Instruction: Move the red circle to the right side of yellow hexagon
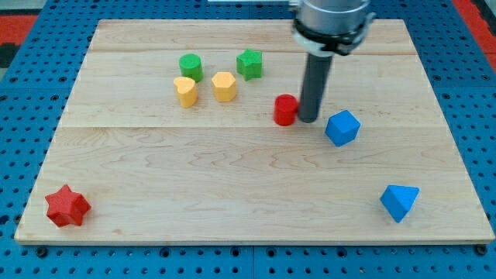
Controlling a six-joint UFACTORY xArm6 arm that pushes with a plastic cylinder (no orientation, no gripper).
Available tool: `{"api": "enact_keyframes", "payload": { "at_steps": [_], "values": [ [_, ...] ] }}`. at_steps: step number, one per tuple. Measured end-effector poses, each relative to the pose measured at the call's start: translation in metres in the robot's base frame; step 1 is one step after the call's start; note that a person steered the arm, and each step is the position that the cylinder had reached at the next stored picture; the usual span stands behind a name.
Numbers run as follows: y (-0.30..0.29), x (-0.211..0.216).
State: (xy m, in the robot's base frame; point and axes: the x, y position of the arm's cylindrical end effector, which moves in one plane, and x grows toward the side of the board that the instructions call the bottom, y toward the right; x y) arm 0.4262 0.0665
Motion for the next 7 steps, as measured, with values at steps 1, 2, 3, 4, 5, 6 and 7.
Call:
{"api": "enact_keyframes", "payload": {
  "at_steps": [1, 2, 3, 4, 5, 6, 7],
  "values": [
    [-0.043, -0.003],
    [-0.070, 0.009],
    [-0.119, 0.004],
    [-0.108, -0.011],
    [-0.071, -0.015],
    [-0.063, -0.012],
    [-0.046, -0.013]
  ]
}}
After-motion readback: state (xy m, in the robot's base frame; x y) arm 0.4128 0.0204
